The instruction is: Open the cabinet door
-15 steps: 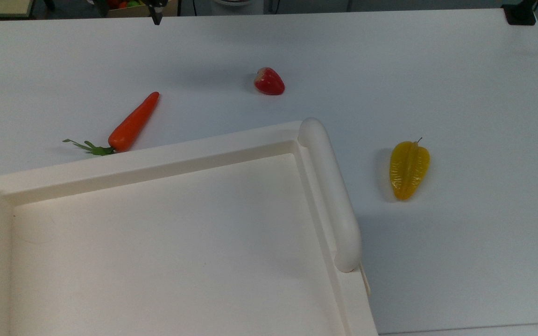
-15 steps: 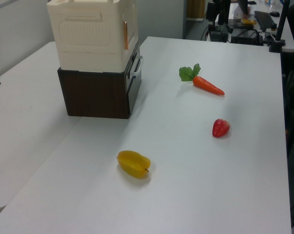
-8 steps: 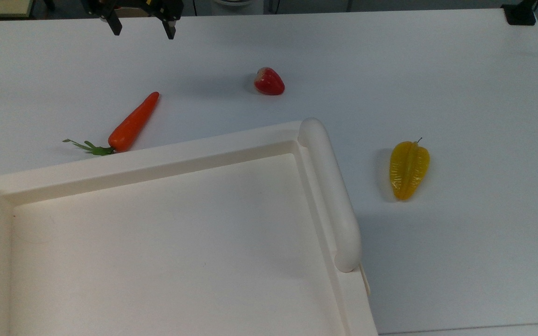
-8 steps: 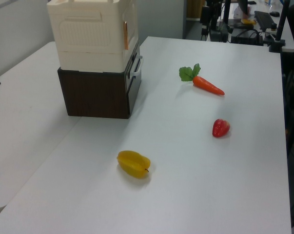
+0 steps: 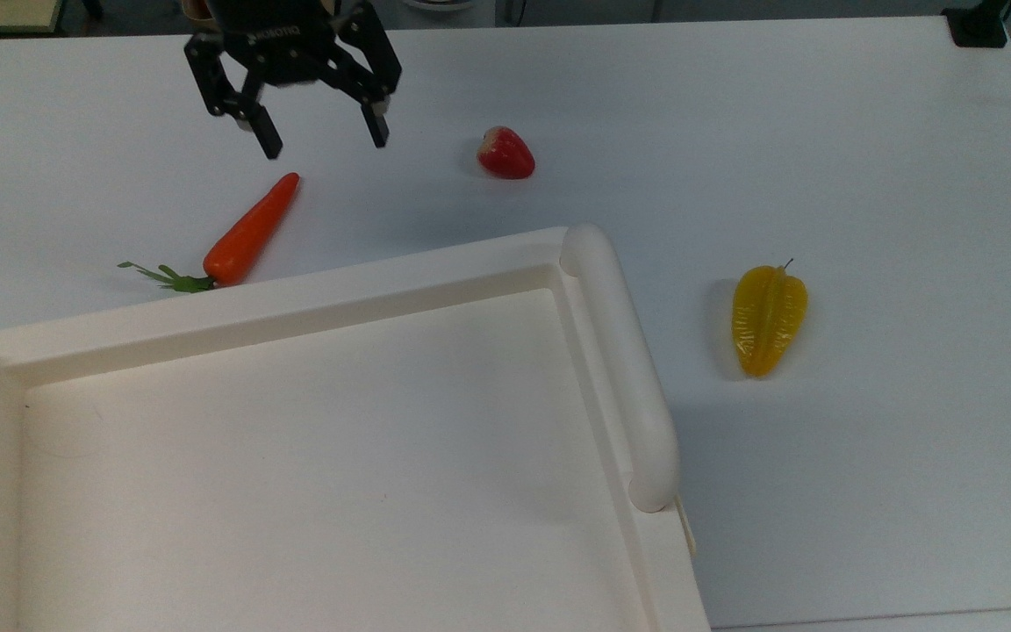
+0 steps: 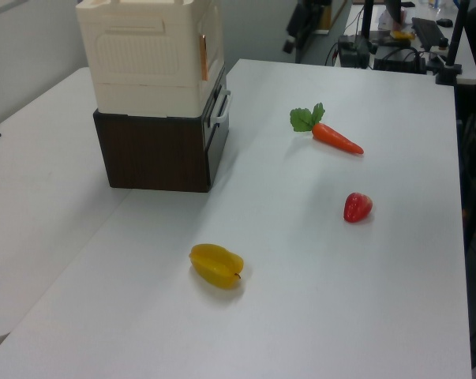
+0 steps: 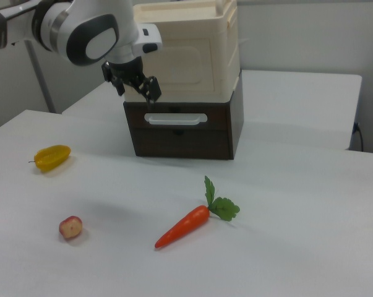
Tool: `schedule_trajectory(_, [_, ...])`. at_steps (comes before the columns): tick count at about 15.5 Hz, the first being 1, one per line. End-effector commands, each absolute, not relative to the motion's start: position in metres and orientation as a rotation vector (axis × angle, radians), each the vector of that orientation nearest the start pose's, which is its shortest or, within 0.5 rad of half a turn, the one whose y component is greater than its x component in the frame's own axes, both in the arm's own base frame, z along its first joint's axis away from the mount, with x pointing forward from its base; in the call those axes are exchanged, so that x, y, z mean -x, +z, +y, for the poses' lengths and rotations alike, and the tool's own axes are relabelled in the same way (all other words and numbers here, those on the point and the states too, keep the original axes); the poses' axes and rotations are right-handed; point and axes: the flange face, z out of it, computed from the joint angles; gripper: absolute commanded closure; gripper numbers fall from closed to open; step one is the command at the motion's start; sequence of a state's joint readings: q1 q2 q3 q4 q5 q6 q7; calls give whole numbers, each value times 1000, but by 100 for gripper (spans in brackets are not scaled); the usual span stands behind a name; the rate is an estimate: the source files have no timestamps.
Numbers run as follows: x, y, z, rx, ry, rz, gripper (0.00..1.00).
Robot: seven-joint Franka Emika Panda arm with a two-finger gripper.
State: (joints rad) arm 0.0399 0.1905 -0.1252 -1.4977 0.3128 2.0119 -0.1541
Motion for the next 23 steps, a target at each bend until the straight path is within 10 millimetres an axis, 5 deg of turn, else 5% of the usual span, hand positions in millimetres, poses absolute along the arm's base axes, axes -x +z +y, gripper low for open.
schedule_trajectory(1, [-684,584,27,2802,-752,-63,0])
schedule_trajectory(8, [-705,596,93,2748,-1081,-203,1])
schedule_trajectory(9, [-707,595,100,2760,-1109,-236,18])
schedule_trajectory(10, [-712,586,101,2780,-1108,-249,23])
schedule_trajectory(17, [-739,564,113,2738,-1275,-249,42])
schedule_trajectory(18, [-739,564,116,2737,-1280,-260,51])
schedule_trajectory(21, [-739,563,118,2738,-1277,-264,100])
schedule_trajectory(23, [-738,561,118,2742,-1272,-268,100])
